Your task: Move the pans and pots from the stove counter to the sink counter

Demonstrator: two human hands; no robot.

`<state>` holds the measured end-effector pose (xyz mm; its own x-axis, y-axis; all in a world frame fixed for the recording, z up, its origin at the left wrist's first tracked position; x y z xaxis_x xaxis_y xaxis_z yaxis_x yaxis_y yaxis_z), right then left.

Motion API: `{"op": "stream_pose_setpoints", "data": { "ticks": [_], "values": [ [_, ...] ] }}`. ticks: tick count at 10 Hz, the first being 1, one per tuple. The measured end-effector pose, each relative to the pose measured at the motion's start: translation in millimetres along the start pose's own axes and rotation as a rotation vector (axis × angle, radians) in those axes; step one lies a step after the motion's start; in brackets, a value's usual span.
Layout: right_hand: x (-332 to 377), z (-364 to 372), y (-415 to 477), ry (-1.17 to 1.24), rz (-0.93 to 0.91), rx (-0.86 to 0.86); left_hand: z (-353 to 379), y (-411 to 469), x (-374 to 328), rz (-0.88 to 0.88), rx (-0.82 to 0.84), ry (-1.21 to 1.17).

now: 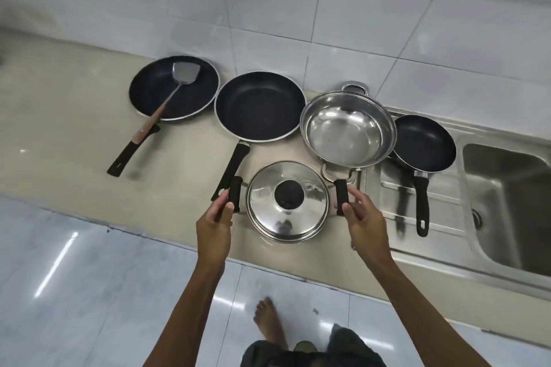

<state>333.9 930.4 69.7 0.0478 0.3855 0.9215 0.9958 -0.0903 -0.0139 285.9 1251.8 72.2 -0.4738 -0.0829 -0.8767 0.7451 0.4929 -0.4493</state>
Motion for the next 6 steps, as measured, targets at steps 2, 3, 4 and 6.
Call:
{"op": "stream_pose_setpoints", "data": {
  "ticks": [2,3,4,6],
  "values": [
    [1.5,6.7,-3.0,-0.093,-0.059,-0.042,2.7,2.7,7.5,0.023,-0.006,0.017],
    [2.0,8.6,-4.7,-0.080,-0.068,-0.047,3.5,1.6,5.7,0.034,-0.012,0.043],
    [7.0,6.4,-5.6,-0.094,-0.080,-0.047,5.5,-5.2,8.9,0.040,-0.017,0.184],
    [5.1,-14.6,-24.0,-0.154,-0.143,0.060,34.2,-85.3,42.8,0.128,-0.022,0.429]
  ]
}}
Point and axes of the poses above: each hand's wrist, its own y-axis towards the middle knuckle, its own z-axis out of the palm, x = y × z, the point moved 5 cm from there along y, towards the middle knuckle, and after that the axes turned 8 degrees about -z, right-handed, at the moved point
